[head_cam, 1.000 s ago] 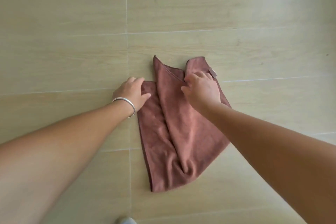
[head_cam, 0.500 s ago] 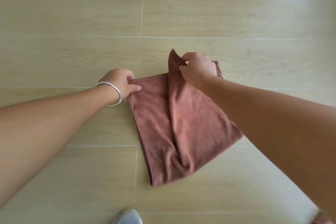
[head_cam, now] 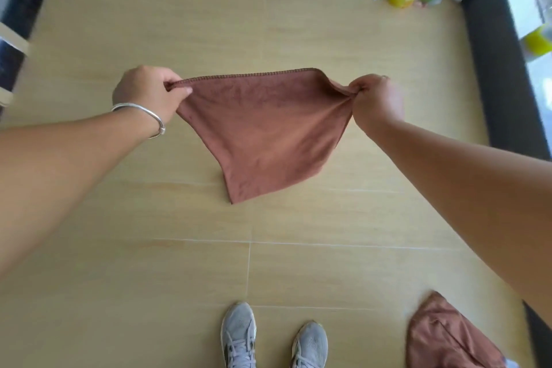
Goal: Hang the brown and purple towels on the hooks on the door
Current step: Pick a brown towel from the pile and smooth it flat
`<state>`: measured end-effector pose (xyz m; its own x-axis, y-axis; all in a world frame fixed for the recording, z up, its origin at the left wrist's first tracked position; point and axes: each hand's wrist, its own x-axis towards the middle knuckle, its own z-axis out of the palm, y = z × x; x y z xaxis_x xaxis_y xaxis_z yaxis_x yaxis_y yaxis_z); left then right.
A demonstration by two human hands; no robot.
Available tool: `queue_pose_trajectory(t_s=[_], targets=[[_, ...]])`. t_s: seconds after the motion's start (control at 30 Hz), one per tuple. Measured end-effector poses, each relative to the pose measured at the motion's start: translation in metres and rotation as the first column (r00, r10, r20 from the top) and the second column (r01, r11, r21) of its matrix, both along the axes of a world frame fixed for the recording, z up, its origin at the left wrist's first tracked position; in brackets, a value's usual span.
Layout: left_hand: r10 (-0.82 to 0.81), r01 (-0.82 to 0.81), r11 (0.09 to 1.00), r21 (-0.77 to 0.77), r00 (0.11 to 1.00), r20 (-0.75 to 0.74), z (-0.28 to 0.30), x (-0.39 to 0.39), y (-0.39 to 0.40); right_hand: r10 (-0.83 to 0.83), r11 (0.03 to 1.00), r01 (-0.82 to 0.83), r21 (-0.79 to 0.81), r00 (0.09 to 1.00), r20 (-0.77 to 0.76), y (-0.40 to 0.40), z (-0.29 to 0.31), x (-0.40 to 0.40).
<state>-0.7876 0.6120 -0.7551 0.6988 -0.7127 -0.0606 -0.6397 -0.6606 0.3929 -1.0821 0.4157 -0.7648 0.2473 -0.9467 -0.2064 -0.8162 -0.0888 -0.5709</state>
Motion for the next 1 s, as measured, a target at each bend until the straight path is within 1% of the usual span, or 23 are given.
queue_pose_trajectory(t_s=[0.2,0.3,0.37,0.47,0.53,0.6,0.7,0.77,0.83,0.93,1.0], targets=[[0.022,-0.02,0.982,-0.187,1.0,0.008,0.154,0.034,-0.019,0.02,0.99,-0.007,-0.14,0.996,0.09,-0.018,0.138,0.037],[-0.027,0.034,0.979,-0.201,0.999,0.037,0.207,0.038,-0.006,0.051,0.985,-0.032,-0.171,0.993,0.107,-0.008,0.187,0.033],[-0.073,0.085,0.981,-0.175,0.994,0.076,0.228,0.034,0.011,0.102,0.971,-0.087,-0.22,0.993,0.056,0.007,0.205,0.023],[-0.13,0.142,0.984,-0.105,0.985,0.115,0.233,0.014,0.047,0.204,0.926,-0.242,-0.289,0.966,-0.157,0.042,0.205,-0.003],[-0.159,0.165,0.986,-0.039,0.98,0.122,0.218,-0.008,0.079,0.267,0.888,-0.365,-0.281,0.905,-0.332,0.074,0.19,-0.027],[-0.193,0.189,0.981,0.042,0.972,0.137,0.19,-0.036,0.118,0.341,0.836,-0.499,-0.226,0.797,-0.498,0.112,0.166,-0.053],[-0.287,0.258,0.949,0.18,0.945,0.155,0.132,-0.083,0.179,0.44,0.749,-0.647,-0.143,0.648,-0.622,0.172,0.117,-0.091],[-0.323,0.283,0.921,0.268,0.939,0.119,0.086,-0.116,0.221,0.518,0.701,-0.711,-0.058,0.564,-0.643,0.213,0.076,-0.12],[-0.349,0.305,0.881,0.361,0.935,0.06,0.039,-0.149,0.264,0.6,0.666,-0.745,0.047,0.496,-0.628,0.255,0.031,-0.152],[-0.367,0.339,0.805,0.487,0.929,-0.039,-0.03,-0.195,0.326,0.683,0.641,-0.743,0.191,0.44,-0.583,0.317,-0.034,-0.202],[-0.347,0.345,0.762,0.548,0.932,-0.104,-0.07,-0.221,0.362,0.726,0.625,-0.728,0.283,0.408,-0.554,0.352,-0.071,-0.229]])
